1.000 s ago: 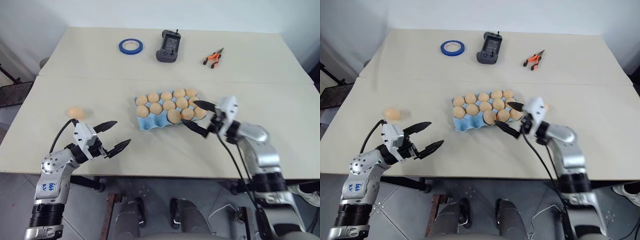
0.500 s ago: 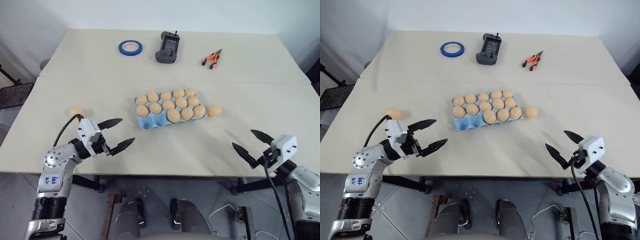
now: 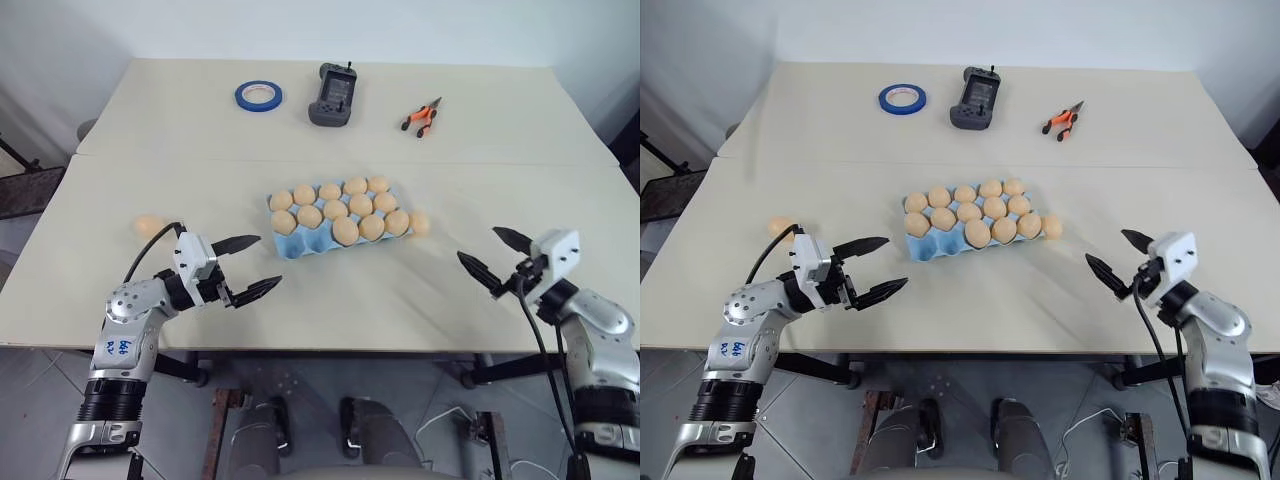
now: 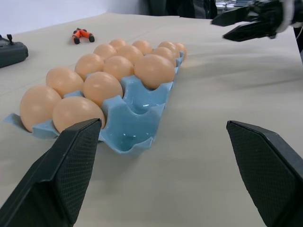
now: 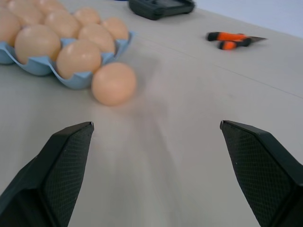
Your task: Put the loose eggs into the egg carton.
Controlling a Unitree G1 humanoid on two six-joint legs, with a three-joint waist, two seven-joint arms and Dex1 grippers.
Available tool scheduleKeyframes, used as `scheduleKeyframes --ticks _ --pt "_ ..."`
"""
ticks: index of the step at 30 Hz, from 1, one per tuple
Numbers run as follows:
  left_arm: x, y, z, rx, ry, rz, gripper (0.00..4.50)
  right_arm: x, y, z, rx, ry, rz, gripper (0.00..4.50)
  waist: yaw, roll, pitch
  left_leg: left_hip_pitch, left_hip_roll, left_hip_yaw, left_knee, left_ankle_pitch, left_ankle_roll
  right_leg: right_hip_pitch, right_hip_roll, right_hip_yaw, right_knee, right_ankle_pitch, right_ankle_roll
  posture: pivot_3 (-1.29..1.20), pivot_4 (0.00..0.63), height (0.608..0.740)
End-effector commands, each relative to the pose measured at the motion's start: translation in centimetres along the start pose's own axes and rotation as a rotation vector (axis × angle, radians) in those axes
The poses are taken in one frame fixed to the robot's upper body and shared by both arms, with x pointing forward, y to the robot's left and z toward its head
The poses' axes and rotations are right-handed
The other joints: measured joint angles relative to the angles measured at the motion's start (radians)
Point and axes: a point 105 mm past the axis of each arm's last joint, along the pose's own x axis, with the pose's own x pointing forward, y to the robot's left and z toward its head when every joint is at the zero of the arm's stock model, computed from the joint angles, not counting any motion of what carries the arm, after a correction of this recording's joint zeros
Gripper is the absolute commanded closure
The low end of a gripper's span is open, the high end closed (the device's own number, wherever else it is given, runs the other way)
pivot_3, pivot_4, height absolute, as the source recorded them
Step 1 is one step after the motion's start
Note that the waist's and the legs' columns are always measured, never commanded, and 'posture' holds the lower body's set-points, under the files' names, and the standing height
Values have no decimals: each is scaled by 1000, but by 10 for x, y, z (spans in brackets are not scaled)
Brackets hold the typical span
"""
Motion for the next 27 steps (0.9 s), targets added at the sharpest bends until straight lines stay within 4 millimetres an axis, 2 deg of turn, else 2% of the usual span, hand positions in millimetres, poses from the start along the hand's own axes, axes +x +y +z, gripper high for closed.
scheduleKeyframes --ticks 1,5,11,13,20,21,24,27 --pt "2 -1 6 18 -26 1 0 17 -2 4 -20 43 79 16 1 0 0 0 0 0 1 0 1 0 0 0 1 1 3 0 150 740" --pt "0 -2 6 17 -30 21 0 48 3 7 -47 78 150 16 2 0 0 0 1 0 1 0 1 -1 0 -1 3 3 5 0 150 740" --pt "-6 -4 5 16 -29 50 0 78 11 7 -54 116 207 16 -5 0 0 0 1 -1 3 0 1 0 0 -2 4 3 5 0 150 740" --pt "-9 -4 5 18 -26 64 0 84 13 10 -49 113 220 389 -8 0 0 0 1 -1 3 0 1 -1 0 -2 4 3 5 0 150 740" --pt "-15 -9 8 43 -43 65 0 79 7 18 -70 90 223 2555 -14 0 0 0 1 -1 3 0 1 -1 0 -1 5 5 10 0 150 740" --pt "-15 -13 10 49 -50 43 0 74 5 19 -83 91 222 2705 -14 0 0 0 1 -1 3 0 1 -1 0 -1 5 6 11 0 150 740" --pt "-14 -22 14 68 -61 -6 0 60 1 26 -128 91 231 2705 -10 0 0 0 1 -1 2 -1 1 -1 -1 -1 5 6 11 0 150 740" --pt "-15 -24 15 82 -51 -25 0 53 10 46 -119 29 291 2705 -11 1 0 -1 0 -1 1 -1 1 -1 -1 -1 4 6 11 0 150 740"
